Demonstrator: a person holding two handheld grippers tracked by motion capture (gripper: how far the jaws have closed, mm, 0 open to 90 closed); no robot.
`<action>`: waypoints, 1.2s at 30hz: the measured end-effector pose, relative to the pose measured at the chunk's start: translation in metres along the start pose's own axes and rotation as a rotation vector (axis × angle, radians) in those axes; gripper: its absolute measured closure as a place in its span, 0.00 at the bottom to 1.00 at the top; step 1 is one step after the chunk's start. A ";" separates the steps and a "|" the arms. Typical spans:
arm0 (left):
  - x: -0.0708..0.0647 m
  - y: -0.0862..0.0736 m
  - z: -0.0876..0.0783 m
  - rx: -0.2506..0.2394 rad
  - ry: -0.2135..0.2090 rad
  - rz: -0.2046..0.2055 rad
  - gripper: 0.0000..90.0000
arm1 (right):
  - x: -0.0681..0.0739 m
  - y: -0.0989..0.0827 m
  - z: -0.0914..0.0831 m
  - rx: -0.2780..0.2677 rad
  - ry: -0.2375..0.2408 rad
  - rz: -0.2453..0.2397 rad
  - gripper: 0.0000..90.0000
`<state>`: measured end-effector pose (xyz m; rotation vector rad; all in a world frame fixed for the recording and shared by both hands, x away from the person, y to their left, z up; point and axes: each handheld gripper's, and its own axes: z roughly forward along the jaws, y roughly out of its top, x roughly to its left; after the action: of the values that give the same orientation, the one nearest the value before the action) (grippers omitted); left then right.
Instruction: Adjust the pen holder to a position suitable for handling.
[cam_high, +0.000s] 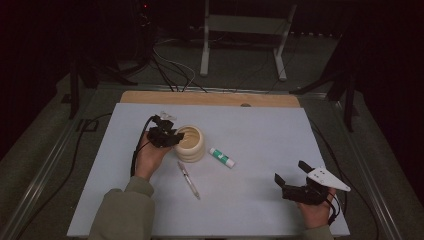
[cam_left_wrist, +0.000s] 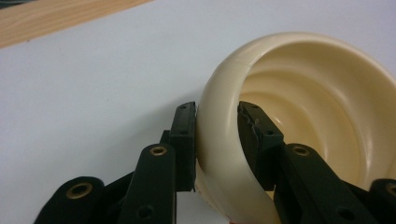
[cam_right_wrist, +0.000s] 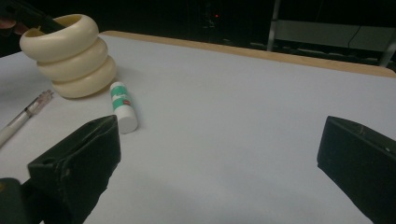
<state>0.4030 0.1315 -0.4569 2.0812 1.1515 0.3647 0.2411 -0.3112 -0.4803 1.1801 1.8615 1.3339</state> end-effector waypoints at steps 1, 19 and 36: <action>0.001 0.000 0.001 -0.014 -0.007 -0.009 0.72 | 0.000 0.000 0.000 0.000 0.001 0.000 0.00; 0.000 -0.001 -0.018 -0.199 0.011 -0.002 0.01 | 0.001 0.000 0.000 0.001 0.002 -0.001 0.00; -0.017 -0.004 -0.039 -0.279 0.064 0.070 0.00 | 0.000 0.000 0.000 0.002 0.002 -0.001 0.00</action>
<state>0.3693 0.1372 -0.4310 1.8788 1.0032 0.5944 0.2408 -0.3108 -0.4806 1.1794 1.8645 1.3339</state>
